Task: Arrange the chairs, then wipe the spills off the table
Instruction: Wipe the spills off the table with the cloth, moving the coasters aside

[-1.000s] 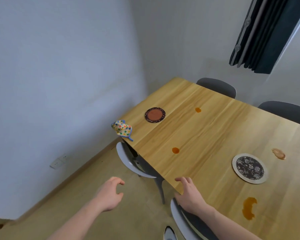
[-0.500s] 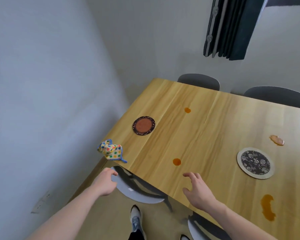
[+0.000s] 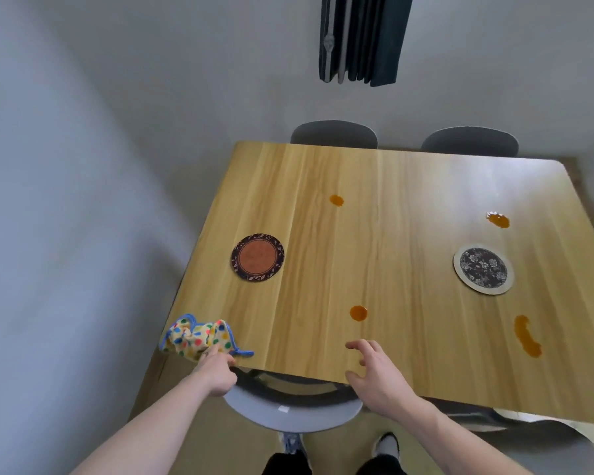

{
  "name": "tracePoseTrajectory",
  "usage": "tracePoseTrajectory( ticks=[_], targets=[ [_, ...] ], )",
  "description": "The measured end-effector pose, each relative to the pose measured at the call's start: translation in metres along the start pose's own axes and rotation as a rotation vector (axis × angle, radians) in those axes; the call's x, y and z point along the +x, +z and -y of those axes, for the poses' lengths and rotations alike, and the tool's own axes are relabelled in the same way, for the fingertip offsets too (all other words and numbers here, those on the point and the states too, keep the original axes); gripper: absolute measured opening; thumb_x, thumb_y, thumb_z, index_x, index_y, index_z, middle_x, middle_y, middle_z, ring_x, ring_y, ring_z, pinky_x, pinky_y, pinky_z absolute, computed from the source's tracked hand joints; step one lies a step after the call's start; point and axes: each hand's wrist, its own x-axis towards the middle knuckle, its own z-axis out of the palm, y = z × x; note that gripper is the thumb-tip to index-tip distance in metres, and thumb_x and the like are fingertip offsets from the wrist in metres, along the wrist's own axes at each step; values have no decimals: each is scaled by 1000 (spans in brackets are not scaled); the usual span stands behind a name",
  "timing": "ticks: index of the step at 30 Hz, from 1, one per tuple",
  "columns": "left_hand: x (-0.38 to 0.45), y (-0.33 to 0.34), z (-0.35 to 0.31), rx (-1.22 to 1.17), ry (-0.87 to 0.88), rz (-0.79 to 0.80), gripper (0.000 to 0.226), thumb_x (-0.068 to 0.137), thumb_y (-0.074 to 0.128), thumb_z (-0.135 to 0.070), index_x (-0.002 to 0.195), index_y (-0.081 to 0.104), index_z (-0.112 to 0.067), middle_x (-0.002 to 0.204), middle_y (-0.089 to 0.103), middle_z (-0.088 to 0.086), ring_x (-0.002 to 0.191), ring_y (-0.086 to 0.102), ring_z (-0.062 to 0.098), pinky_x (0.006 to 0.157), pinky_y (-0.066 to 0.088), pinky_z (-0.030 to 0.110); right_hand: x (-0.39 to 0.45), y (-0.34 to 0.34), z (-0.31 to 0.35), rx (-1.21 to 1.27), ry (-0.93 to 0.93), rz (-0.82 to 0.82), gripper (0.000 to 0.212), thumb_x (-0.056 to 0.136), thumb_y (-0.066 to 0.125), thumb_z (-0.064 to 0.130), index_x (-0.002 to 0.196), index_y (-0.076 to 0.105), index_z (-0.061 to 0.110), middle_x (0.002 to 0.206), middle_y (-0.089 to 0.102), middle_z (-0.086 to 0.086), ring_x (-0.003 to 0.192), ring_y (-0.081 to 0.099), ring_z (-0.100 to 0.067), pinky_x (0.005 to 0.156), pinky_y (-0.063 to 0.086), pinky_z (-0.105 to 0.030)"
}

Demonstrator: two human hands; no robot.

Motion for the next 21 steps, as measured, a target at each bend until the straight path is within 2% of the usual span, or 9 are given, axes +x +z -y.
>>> tracePoseTrajectory(
  ticks=[4, 6, 8, 10, 12, 13, 15, 19, 21],
  targets=[
    [9, -7, 7, -24, 48, -65, 61, 81, 49, -15, 141, 56, -23, 168, 12, 1, 150, 27, 26, 121, 28, 40, -16, 13, 3, 34, 67, -26, 47, 98, 58, 29, 143, 43, 33, 141, 40, 15, 104, 63, -12, 89, 55, -26],
    [11, -15, 7, -94, 54, -94, 66, 82, 47, -14, 148, 48, -17, 163, 28, 5, 146, 35, 27, 118, 33, 39, -24, 16, 2, 43, 93, -40, 46, 98, 58, 30, 142, 44, 33, 140, 41, 15, 101, 64, -11, 87, 56, -26],
    [4, -29, -1, -194, 78, -123, 59, 86, 51, -12, 145, 51, -14, 151, 48, 7, 136, 48, 26, 112, 40, 36, -29, 18, 0, 57, 119, -52, 46, 98, 58, 29, 141, 44, 33, 139, 41, 15, 99, 63, -10, 88, 56, -28],
    [-14, -46, -8, -343, 154, -237, 40, 91, 63, -15, 131, 65, -16, 131, 64, 3, 119, 60, 21, 98, 46, 30, -33, 19, 2, 87, 120, -76, 46, 98, 58, 28, 141, 45, 32, 138, 42, 15, 101, 62, -9, 90, 56, -28],
    [-40, -65, -11, -602, 229, -400, 19, 88, 75, -15, 106, 77, -18, 104, 71, -8, 103, 68, 16, 79, 46, 20, -35, 18, 6, 105, 112, -91, 46, 98, 58, 28, 141, 45, 34, 138, 42, 15, 108, 59, -8, 92, 56, -28],
    [-54, -76, -10, -722, 259, -489, 10, 85, 79, -14, 93, 78, -19, 93, 73, -11, 95, 72, 15, 72, 46, 18, -36, 18, 9, 112, 105, -97, 45, 98, 58, 29, 141, 45, 35, 139, 42, 16, 112, 57, -7, 92, 56, -28],
    [-75, -95, -3, -857, 312, -630, 11, 81, 83, -13, 81, 74, -19, 80, 75, -7, 81, 73, 13, 66, 50, 21, -36, 18, 15, 123, 80, -108, 45, 98, 58, 29, 140, 45, 35, 140, 43, 17, 116, 55, -6, 93, 55, -26],
    [-98, -123, 4, -1050, 456, -655, 22, 83, 78, -3, 92, 65, -18, 90, 72, 3, 81, 70, 15, 71, 59, 32, -28, 16, 32, 153, 14, -139, 45, 99, 60, 29, 141, 46, 35, 142, 44, 17, 117, 57, -5, 95, 54, -26],
    [-100, -131, 3, -1091, 488, -658, 28, 86, 71, 4, 96, 63, -21, 92, 71, 3, 81, 69, 15, 71, 59, 33, -24, 16, 39, 166, -11, -150, 45, 99, 61, 28, 141, 47, 34, 141, 45, 17, 115, 58, -5, 93, 55, -26]
  ],
)
